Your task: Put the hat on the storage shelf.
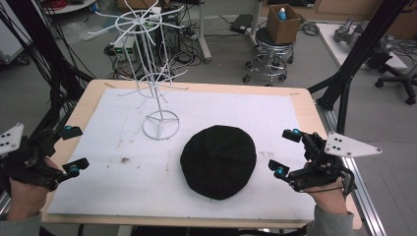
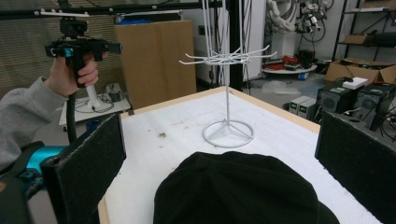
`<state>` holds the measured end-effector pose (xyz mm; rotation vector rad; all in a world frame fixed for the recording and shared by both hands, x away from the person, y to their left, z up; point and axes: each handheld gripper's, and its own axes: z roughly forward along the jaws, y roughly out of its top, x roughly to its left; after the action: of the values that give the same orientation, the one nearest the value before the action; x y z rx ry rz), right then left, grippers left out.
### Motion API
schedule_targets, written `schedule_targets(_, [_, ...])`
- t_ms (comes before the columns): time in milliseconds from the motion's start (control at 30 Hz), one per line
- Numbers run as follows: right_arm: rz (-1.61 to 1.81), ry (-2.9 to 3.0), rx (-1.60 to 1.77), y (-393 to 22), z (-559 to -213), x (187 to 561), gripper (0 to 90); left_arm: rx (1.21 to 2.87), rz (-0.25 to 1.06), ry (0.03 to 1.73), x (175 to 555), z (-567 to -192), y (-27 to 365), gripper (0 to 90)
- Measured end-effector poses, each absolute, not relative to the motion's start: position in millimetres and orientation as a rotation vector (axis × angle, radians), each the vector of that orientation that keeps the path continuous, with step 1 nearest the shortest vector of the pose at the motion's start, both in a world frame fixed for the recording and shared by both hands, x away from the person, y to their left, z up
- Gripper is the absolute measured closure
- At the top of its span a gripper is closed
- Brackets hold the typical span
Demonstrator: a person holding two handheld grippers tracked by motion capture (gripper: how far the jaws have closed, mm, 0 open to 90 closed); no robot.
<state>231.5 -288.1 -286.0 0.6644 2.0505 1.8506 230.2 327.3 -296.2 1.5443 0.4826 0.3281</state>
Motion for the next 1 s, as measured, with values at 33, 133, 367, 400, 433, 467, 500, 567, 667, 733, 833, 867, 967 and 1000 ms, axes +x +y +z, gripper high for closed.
schedule_targets(33, [1.836, 2.051, 0.663, -286.4, -286.9, 232.3, 0.7, 1.545, 0.328, 0.483, 230.2, -296.2, 327.5, 1.7])
schedule_targets(133, [1.813, 2.093, 0.629, -276.2, -289.8, 237.1, 0.7, 1.547, 0.328, 0.487, 230.0, -296.4, 328.0, 1.8])
schedule_targets(367, [1.817, 2.160, 0.537, -260.6, -288.5, 242.5, 0.8, 1.548, 0.328, 0.491, 228.1, -297.1, 328.5, 1.7])
schedule_targets(400, [1.820, 2.165, 0.517, -257.9, -288.1, 244.1, 0.7, 1.549, 0.328, 0.492, 227.8, -297.2, 328.5, 1.7])
schedule_targets(433, [1.821, 2.176, 0.511, -255.1, -287.8, 245.2, 0.7, 1.551, 0.330, 0.493, 227.3, -297.2, 328.7, 1.8])
schedule_targets(467, [1.820, 2.182, 0.500, -252.3, -287.7, 247.2, 0.7, 1.551, 0.330, 0.495, 226.7, -297.3, 328.9, 1.7])
schedule_targets(500, [1.818, 2.188, 0.492, -249.5, -288.1, 249.6, 0.7, 1.553, 0.331, 0.495, 226.3, -297.4, 329.1, 1.7])
schedule_targets(567, [1.812, 2.215, 0.474, -243.3, -289.6, 255.3, 0.7, 1.553, 0.334, 0.500, 225.5, -297.5, 330.1, 1.8])
schedule_targets(667, [1.785, 2.267, 0.467, -233.5, -292.6, 263.7, 0.7, 1.553, 0.338, 0.505, 224.1, -297.7, 331.9, 1.7])
schedule_targets(733, [1.768, 2.292, 0.458, -227.4, -294.6, 268.9, 0.7, 1.554, 0.340, 0.507, 223.3, -298.2, 332.9, 1.8])
schedule_targets(833, [1.749, 2.321, 0.442, -218.8, -296.5, 275.6, 0.7, 1.557, 0.338, 0.512, 222.6, -299.4, 334.0, 1.7])
schedule_targets(867, [1.743, 2.326, 0.436, -216.1, -296.9, 277.6, 0.7, 1.560, 0.338, 0.514, 222.4, -299.9, 334.2, 1.7])
schedule_targets(967, [1.735, 2.350, 0.427, -207.8, -297.7, 284.0, 0.7, 1.562, 0.337, 0.522, 221.3, -301.1, 334.8, 1.8])
schedule_targets(1000, [1.734, 2.357, 0.421, -206.0, -297.8, 285.7, 0.7, 1.564, 0.339, 0.524, 220.7, -301.3, 335.0, 1.8])
